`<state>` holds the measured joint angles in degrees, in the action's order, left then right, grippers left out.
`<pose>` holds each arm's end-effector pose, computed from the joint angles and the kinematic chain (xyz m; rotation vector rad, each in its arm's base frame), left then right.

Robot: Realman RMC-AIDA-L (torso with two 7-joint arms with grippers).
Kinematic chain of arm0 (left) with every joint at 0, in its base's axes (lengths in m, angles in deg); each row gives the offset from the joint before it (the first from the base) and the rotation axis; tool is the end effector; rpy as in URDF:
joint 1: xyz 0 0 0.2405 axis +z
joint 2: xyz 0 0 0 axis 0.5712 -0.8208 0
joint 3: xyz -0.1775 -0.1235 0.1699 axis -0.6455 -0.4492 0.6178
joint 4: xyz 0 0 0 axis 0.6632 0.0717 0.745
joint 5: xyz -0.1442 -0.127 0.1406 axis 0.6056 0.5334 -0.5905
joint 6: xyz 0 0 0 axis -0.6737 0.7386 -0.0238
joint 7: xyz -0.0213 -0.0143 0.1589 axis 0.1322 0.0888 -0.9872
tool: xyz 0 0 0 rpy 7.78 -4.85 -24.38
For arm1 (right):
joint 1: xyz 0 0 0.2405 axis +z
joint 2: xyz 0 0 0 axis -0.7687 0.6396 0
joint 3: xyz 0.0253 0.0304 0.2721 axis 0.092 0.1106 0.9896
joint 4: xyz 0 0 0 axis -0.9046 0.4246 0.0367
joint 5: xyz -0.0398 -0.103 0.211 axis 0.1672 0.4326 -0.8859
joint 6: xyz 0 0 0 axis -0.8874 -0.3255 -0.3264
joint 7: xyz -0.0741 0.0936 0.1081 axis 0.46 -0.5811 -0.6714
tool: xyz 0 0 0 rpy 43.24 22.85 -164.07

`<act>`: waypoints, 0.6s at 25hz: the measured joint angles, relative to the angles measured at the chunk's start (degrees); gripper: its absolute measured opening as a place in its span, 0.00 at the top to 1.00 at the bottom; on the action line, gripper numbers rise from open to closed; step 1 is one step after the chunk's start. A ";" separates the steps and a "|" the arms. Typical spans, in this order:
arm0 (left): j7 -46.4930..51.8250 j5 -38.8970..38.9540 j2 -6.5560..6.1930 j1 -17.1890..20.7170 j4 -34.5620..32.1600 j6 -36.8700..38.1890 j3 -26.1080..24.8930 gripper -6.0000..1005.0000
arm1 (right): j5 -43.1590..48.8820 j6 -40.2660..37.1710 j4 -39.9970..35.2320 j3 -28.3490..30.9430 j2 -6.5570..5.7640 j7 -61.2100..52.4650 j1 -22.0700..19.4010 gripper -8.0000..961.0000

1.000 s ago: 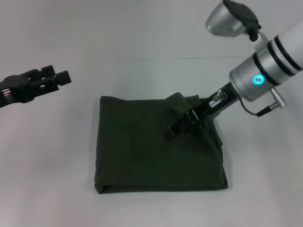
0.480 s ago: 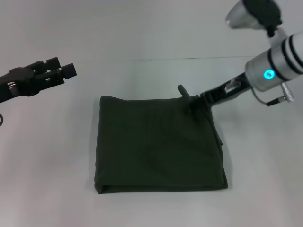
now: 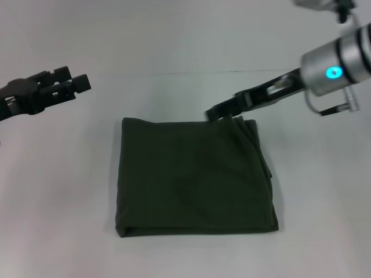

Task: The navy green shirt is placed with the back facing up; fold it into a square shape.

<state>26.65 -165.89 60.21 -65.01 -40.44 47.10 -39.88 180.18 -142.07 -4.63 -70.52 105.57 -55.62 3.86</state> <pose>-0.2934 0.3932 0.0696 -2.3810 -0.8827 -1.0784 0.1654 0.4813 -0.0211 -2.5922 1.3149 0.1437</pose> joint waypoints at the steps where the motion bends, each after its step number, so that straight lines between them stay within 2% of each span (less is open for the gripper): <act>1: 0.01 0.00 0.00 0.01 -0.06 0.00 -0.01 0.07 | 0.31 0.07 0.02 -0.92 0.67 0.11 0.59 0.17; 3: 0.02 0.00 0.00 -0.03 -0.18 0.04 -0.12 0.07 | 1.37 1.17 0.42 -2.83 1.86 0.13 1.67 0.17; 7: 0.02 0.01 0.04 -0.19 -0.23 0.18 -0.60 0.07 | 4.98 6.57 3.84 -4.38 3.17 -0.24 4.01 0.17; 11: -0.08 0.01 0.35 -0.18 -0.25 0.24 -0.76 0.07 | 9.70 12.22 5.91 -4.51 3.48 -2.39 4.84 0.17; 15: -0.28 0.01 0.48 0.15 -0.25 0.53 -0.70 0.07 | 12.16 16.38 5.89 -4.03 2.61 -5.03 2.84 0.17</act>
<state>26.37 -165.89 60.69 -64.86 -40.69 47.64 -40.59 192.34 -125.69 1.26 -74.56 108.18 -60.65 6.70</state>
